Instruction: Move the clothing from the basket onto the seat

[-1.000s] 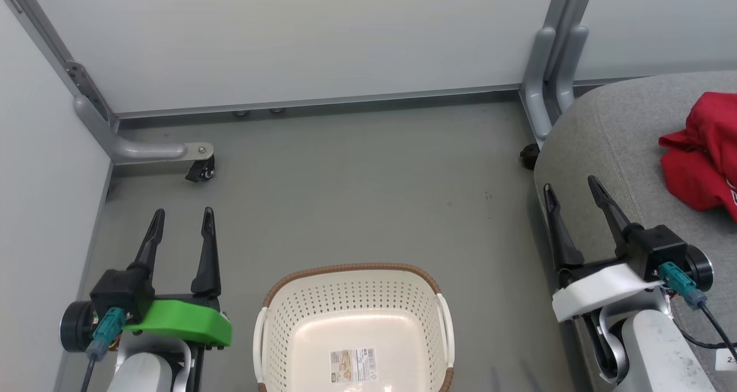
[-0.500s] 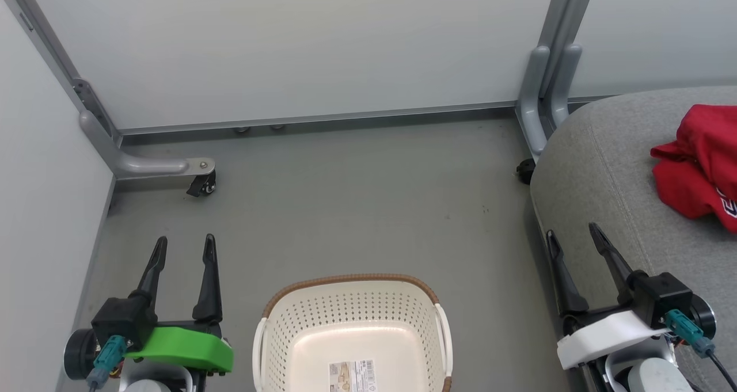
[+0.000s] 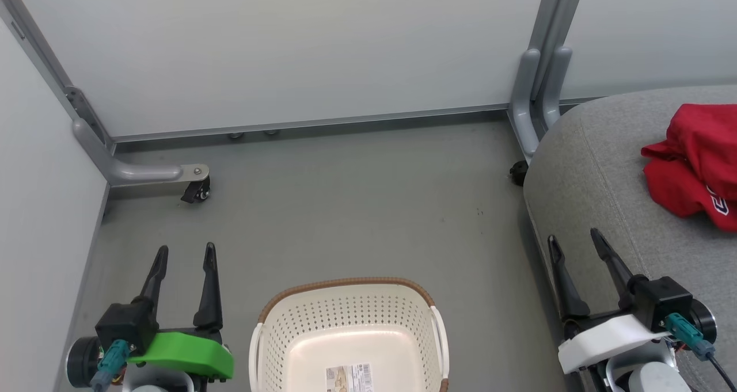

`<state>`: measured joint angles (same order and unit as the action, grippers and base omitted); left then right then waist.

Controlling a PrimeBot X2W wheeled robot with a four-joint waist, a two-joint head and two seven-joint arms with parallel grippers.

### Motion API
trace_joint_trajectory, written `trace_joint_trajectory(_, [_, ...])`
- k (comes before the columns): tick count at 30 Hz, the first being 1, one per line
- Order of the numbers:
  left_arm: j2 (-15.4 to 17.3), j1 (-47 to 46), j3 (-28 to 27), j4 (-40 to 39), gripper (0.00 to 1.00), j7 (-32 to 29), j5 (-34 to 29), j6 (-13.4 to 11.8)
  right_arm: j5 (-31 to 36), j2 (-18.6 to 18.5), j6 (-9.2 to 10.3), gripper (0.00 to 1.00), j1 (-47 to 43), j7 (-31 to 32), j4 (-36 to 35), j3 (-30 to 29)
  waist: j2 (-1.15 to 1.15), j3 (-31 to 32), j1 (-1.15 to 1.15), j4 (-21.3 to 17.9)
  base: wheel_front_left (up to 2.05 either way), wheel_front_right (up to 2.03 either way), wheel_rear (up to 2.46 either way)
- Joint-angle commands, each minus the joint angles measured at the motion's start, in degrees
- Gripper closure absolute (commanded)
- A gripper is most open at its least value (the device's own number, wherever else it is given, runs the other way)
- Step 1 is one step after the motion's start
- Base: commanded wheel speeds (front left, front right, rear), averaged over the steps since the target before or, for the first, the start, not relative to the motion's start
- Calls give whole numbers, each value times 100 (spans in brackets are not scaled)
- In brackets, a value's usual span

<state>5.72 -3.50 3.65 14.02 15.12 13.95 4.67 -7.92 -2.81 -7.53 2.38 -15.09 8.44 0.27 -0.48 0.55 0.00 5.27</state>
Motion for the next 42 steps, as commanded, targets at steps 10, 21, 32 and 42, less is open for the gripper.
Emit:
trace_joint_trajectory(10, [-50, -6, -102, 228, 100, -208, 615, 28, -674, 34, 0, 100, -32, 177, 222, -41, 2, -1, 0, -26, 0, 0, 0])
trace_joint_trajectory(21, [-84, -35, -223, 165, 100, -486, 1710, 68, -1844, 26, 1, 100, 36, 475, 263, -138, 6, -8, 0, -72, 0, 0, 0])
trace_joint_trajectory(32, [-114, -81, -343, 129, 100, -744, 2664, 102, -2872, 18, 2, 100, 100, 738, 304, -224, 11, -14, 0, -118, 0, 0, 0])
trace_joint_trajectory(42, [-140, -124, -448, 105, 100, -956, 3449, 134, -3712, 11, 2, 100, 151, 957, 340, -295, 14, -20, 0, -160, 0, 0, 0])
